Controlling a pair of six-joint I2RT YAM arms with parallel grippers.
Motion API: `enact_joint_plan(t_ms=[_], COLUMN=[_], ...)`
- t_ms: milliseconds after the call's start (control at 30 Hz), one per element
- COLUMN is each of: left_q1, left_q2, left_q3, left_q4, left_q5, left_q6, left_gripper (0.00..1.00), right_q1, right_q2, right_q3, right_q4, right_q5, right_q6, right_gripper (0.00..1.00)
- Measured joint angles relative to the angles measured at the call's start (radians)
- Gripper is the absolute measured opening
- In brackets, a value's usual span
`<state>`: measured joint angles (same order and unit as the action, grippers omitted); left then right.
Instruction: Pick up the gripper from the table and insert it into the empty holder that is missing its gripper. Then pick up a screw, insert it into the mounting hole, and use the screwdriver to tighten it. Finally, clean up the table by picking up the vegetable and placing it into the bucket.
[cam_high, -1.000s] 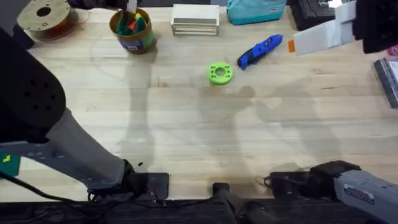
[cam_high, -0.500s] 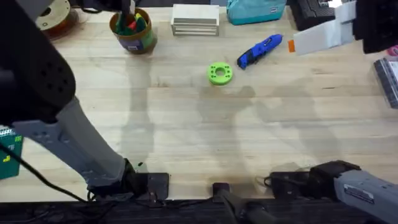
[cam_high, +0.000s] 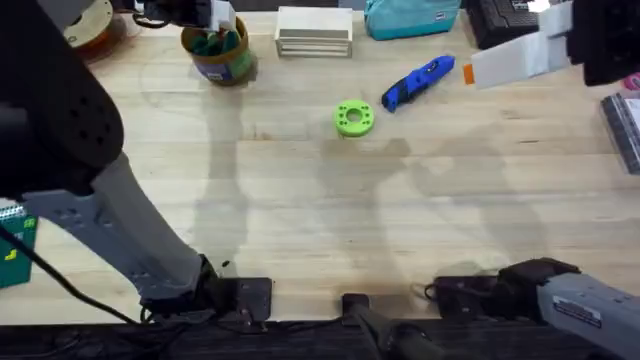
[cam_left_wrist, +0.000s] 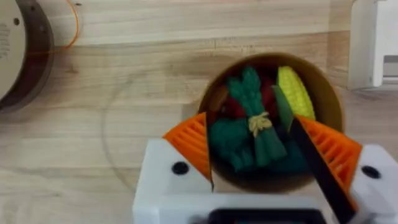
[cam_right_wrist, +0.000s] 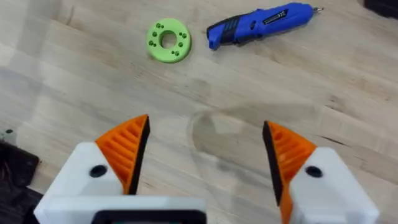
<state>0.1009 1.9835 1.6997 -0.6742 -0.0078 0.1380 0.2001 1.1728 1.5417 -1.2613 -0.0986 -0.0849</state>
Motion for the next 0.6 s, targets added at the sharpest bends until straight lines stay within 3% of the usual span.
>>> enact_joint_plan(t_ms=[200,600], left_q1=[0.000,0.000], left_q2=[-0.144,-0.619], left_q3=[-0.001,-0.001], left_q4=[-0.156,-0.613], left_q5=[0.008,0.081], left_q6=[-0.016,0.005], left_gripper=[0.852,0.853], right_q1=[0.000,0.000], right_q2=[0.000,0.000], right_q3=[0.000,0.000], right_q4=[0.000,0.000], right_q5=[0.000,0.000], right_q6=[0.000,0.000], right_gripper=[0.991,0.990])
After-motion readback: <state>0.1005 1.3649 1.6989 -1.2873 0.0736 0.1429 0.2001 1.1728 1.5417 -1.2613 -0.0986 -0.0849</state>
